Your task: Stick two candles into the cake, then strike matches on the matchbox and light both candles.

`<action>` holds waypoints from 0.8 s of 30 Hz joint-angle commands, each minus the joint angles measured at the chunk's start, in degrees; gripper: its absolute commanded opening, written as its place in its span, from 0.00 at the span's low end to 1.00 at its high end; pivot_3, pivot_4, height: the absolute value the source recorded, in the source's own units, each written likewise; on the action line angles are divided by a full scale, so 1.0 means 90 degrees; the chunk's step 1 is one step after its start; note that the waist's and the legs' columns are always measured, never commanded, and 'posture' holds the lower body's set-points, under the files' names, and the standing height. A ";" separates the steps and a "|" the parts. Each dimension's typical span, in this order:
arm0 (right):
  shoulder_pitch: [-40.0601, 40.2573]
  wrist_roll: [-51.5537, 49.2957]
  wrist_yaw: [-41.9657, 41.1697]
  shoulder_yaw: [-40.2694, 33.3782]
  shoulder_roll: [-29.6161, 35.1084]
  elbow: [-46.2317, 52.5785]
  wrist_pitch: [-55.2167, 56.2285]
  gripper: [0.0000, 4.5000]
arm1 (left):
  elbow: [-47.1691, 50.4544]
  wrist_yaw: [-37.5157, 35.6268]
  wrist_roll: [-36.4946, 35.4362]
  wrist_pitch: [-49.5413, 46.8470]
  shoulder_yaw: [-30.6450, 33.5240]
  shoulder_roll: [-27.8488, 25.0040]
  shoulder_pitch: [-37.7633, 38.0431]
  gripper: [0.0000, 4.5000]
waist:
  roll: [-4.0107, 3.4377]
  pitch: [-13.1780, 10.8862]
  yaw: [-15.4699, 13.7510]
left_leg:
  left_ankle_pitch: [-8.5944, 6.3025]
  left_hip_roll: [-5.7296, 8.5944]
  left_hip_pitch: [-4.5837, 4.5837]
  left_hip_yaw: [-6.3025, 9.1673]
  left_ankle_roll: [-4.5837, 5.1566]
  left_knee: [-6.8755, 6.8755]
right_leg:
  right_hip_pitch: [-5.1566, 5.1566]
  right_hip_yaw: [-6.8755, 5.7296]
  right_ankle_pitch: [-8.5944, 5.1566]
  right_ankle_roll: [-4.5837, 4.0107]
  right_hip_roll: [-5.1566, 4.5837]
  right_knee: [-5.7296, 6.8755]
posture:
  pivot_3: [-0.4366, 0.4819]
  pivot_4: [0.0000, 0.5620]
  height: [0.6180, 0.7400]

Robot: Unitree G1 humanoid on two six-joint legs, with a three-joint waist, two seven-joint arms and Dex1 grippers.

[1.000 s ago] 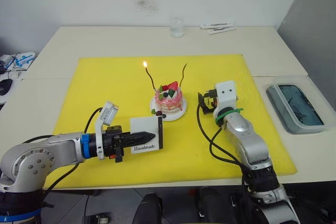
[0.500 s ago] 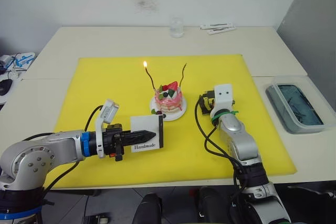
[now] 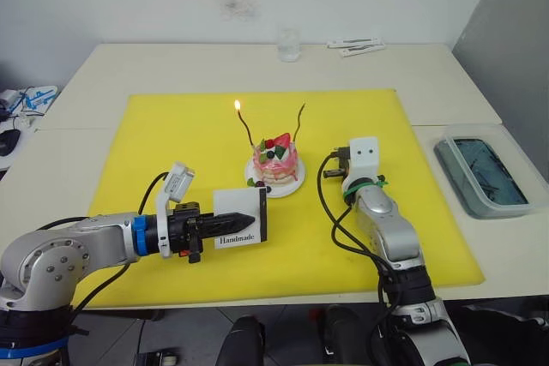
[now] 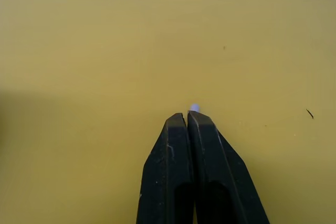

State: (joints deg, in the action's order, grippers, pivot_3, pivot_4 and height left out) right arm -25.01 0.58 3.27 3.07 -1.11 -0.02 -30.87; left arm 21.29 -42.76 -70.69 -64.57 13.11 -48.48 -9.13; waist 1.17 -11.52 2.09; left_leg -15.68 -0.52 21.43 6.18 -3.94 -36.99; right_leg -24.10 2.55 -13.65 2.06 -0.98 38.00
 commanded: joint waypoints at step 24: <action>-0.0012 -0.0885 -0.2056 -0.0076 0.1397 0.1576 -0.0965 0.37 | 0.0133 0.0080 -0.0113 0.0012 0.0121 0.0034 -0.0008 0.00 | -0.0001 -0.0001 0.0110 | 0.0000 -0.0009 0.0001 0.0002 0.0000 0.0002 | -0.0002 0.0002 -0.0018 0.0030 0.0011 0.0002 | 0.48 0.27 1.00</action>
State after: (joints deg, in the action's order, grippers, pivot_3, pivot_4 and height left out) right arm -23.72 -7.84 -17.06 3.40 11.78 13.24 -40.35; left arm 21.44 -41.85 -71.04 -64.63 13.11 -47.98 -9.11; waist 1.17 -11.53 3.09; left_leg -15.68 -0.60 21.46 6.18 -3.94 -36.98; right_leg -24.13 2.58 -13.79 2.28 -0.88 38.01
